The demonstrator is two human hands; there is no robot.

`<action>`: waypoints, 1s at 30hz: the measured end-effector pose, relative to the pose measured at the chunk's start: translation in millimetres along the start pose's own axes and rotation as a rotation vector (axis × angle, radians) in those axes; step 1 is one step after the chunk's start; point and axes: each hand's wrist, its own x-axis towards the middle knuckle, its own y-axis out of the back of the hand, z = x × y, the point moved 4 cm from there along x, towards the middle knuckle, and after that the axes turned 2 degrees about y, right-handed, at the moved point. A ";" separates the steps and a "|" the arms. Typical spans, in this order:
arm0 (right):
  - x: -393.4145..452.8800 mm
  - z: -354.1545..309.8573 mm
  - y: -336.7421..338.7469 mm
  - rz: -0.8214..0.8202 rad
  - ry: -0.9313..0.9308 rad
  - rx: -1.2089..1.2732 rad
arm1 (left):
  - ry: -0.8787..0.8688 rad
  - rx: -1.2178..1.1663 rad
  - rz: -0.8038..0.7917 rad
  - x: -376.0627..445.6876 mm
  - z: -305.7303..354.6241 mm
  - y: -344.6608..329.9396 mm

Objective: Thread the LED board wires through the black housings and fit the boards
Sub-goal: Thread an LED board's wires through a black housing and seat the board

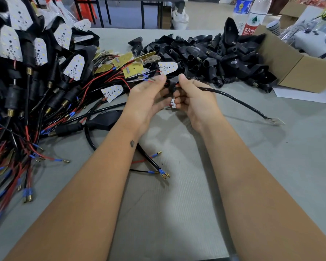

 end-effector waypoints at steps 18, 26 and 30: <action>-3.2 1.3 1.4 0.096 0.062 -0.076 | 0.038 -0.024 -0.007 -1.5 -2.8 2.2; -1.4 1.4 2.8 0.133 -0.031 0.134 | 0.021 -0.060 0.038 -1.5 -3.3 4.1; 1.5 0.7 8.0 0.191 -0.060 0.317 | 0.034 -0.153 0.066 -0.1 -2.0 6.7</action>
